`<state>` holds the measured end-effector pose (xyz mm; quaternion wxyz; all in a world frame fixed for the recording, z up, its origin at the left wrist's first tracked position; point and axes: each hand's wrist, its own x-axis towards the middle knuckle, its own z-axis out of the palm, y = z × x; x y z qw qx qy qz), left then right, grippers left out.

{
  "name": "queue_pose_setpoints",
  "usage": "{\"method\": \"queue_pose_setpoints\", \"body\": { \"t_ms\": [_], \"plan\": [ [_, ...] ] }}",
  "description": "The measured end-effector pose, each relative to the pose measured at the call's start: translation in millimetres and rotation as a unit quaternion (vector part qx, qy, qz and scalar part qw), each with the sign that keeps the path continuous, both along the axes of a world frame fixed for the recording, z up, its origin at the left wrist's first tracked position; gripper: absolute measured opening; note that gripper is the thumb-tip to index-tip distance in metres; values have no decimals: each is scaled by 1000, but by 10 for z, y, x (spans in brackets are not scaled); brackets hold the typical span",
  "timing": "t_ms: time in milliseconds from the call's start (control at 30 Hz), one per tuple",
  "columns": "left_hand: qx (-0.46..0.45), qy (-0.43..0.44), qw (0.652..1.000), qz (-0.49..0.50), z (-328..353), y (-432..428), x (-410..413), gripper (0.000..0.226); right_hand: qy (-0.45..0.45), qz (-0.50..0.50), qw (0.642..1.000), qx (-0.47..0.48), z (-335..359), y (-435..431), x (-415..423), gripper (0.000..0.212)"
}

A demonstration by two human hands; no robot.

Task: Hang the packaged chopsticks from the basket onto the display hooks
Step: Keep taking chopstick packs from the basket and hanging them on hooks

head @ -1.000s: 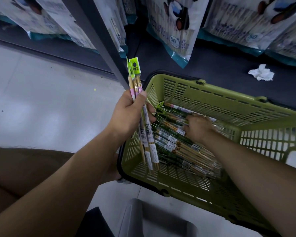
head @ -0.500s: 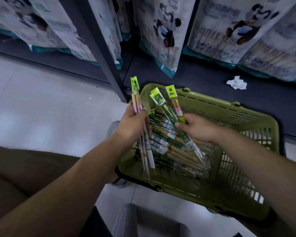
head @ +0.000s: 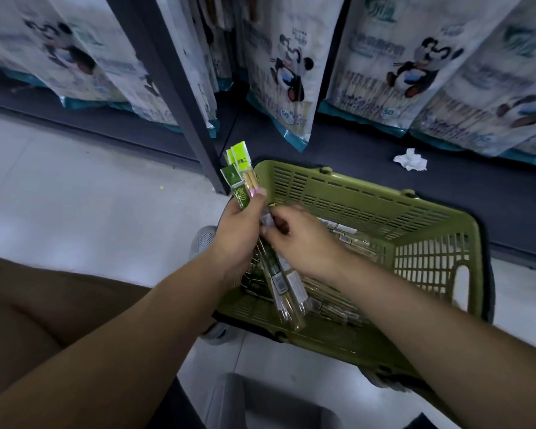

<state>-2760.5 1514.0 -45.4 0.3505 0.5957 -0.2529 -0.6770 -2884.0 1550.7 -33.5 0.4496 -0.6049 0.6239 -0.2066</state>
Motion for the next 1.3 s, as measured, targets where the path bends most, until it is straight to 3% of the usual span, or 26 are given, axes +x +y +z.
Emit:
{"method": "queue_pose_setpoints", "body": {
  "t_ms": [100,167,233,300,367,500,733,1200,1300],
  "plan": [
    [-17,-98,995,-6,-45,-58,80,21,-109,-70,990,46,-82,4,-52,14],
    [-45,-116,992,-18,-60,-99,123,20,-144,-139,978,61,-219,-10,-115,15],
    [-65,-103,992,-34,-44,-142,164,17,-91,-171,979,65,-446,-38,-225,13],
    [-83,-123,987,-61,-43,-182,220,18,39,-129,986,94,-758,-55,-401,14],
    [-88,-127,986,-60,-46,-212,274,24,142,-61,977,145,-1061,-55,-598,33],
    [-73,-109,990,-48,-72,-249,321,30,232,-16,949,215,-1457,-92,-801,55],
    [-70,-97,991,-53,-97,-284,317,28,327,-6,933,150,-1689,-98,-715,49],
    [-69,-105,990,-62,-52,-287,292,23,340,8,932,128,-1794,-99,-687,46],
    [-69,-102,990,-65,-38,-284,286,20,389,9,916,96,-1769,-140,-711,40]
  ]
}}
